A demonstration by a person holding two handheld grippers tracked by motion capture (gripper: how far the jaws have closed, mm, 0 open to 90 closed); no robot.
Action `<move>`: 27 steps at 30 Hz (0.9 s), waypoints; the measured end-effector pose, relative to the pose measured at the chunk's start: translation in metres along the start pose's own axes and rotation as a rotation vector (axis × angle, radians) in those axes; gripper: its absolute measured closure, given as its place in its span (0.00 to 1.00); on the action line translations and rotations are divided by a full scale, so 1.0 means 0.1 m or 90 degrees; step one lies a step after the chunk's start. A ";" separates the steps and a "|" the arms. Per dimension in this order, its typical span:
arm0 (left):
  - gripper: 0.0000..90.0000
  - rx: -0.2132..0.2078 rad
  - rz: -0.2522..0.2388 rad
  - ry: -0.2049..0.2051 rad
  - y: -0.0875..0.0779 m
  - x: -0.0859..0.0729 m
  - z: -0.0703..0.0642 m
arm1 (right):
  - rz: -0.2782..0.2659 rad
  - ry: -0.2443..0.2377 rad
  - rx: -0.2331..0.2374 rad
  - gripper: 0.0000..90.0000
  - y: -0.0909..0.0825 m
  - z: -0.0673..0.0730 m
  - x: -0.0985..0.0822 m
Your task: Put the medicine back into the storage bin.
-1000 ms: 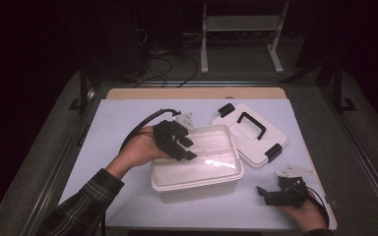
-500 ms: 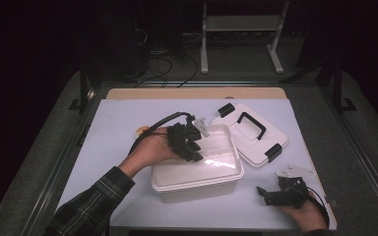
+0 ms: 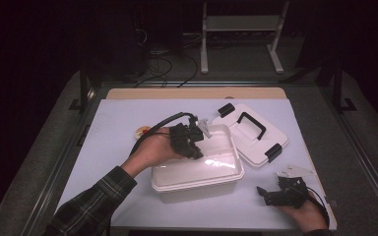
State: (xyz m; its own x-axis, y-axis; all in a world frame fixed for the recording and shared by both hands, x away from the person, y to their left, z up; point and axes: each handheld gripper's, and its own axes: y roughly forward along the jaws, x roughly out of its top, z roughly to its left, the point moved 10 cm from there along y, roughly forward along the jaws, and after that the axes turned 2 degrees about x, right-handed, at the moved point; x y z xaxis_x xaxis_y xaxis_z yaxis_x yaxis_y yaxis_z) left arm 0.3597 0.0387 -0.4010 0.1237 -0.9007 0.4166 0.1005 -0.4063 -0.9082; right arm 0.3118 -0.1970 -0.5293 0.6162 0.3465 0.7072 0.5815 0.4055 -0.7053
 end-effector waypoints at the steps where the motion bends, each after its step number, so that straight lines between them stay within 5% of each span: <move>1: 0.97 0.002 0.002 0.003 0.00 0.00 0.00 | 0.000 0.000 0.000 0.10 0.00 0.00 0.00; 27: 0.99 0.025 -0.011 0.018 -0.17 0.09 0.01 | 0.000 0.001 0.000 0.10 0.00 0.00 0.00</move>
State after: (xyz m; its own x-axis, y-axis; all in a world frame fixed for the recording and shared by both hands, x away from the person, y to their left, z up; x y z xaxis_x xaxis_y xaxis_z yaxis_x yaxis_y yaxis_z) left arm 0.3604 0.0377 -0.3821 0.0939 -0.8981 0.4298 0.1406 -0.4154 -0.8987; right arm 0.3117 -0.1970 -0.5293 0.6165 0.3455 0.7076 0.5815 0.4062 -0.7049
